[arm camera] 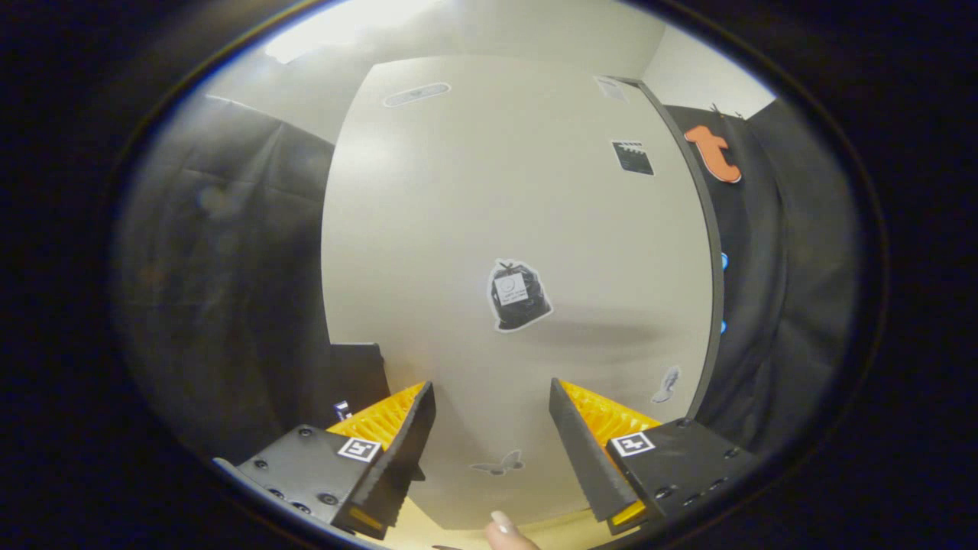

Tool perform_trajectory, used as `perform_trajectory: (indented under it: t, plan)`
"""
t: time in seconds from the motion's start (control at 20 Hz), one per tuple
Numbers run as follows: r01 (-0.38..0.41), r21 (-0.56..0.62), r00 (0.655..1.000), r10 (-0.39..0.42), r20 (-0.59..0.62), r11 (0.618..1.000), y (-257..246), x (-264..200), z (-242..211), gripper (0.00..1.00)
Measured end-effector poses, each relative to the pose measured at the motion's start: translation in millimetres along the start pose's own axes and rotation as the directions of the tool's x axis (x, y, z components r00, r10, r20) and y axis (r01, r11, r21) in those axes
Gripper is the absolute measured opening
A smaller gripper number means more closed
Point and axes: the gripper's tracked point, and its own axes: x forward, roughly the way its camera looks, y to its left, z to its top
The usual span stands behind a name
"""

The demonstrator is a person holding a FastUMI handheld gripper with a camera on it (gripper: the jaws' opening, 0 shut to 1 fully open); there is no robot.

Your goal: Open the shoe cabinet door, grab the shoes and put them into the shoe cabinet, then close the shoe cabinet door.

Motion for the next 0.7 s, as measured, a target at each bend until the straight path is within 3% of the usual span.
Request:
perform_trajectory:
  t: [0.45, 0.7]
  plan:
    - [0.158, -0.039, 0.987, -0.159, -0.005, 0.987, 1.7, -2.5, 7.5, 0.94]
    - [0.199, -0.043, 0.980, -0.199, 0.009, 0.979, 2.1, -0.7, 9.4, 0.94]
